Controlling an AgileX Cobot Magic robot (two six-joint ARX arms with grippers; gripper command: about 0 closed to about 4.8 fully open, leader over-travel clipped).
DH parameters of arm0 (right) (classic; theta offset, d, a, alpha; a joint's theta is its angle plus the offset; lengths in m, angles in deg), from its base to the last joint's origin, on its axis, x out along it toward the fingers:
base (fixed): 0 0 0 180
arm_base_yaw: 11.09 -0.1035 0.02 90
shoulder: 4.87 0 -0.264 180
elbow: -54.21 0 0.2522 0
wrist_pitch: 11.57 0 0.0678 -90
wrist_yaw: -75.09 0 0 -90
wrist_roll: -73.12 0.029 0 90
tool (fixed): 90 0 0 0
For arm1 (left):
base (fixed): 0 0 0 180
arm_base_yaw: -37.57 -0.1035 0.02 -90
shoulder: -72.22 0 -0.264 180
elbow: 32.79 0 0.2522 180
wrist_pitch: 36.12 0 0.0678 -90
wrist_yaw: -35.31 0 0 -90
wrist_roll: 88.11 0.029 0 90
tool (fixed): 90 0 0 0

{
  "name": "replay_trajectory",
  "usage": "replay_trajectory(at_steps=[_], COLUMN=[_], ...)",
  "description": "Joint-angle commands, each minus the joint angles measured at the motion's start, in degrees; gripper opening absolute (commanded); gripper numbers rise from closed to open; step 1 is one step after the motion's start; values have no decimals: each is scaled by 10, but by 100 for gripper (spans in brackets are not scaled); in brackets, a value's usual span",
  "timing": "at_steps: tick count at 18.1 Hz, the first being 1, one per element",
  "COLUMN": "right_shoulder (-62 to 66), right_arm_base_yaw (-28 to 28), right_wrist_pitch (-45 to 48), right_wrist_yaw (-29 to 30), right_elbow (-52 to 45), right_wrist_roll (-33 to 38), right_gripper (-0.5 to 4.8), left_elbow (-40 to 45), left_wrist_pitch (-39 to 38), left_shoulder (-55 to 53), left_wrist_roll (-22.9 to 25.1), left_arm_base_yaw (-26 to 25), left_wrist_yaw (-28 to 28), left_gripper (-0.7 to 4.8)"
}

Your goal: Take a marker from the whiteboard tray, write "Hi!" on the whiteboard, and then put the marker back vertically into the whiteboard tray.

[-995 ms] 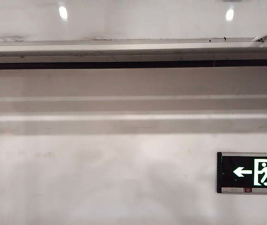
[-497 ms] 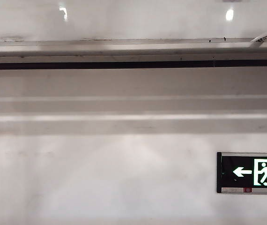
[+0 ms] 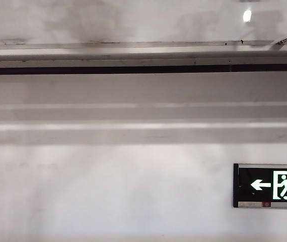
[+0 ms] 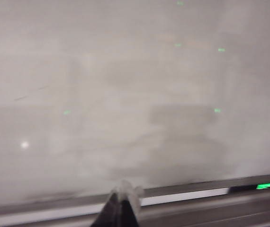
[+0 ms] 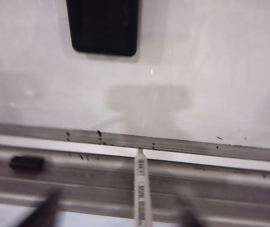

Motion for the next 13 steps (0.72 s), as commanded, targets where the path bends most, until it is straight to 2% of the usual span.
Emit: replay_trajectory(at_steps=[1,4,7,9,13], right_shoulder=[9,19,33,50,106], right_arm_base_yaw=[2,17,50,69,77], right_wrist_pitch=[95,127,127,129,162], right_wrist_yaw=[3,12,60,68,105], right_elbow=[-25,-56,-68,-68,-68], right_wrist_roll=[-33,-33,-33,-33,-33], right_gripper=[308,307,306,305,305], left_elbow=[-27,-41,-69,-70,-70], left_wrist_pitch=[-6,-29,-115,-107,-76], left_shoulder=[-35,-47,-46,-45,-45], left_wrist_roll=[3,11,22,22,22], left_arm_base_yaw=[39,95,151,176,177], left_wrist_yaw=[-12,-21,-25,-25,-25], left_gripper=[-5,-5,-5,-5,-5])
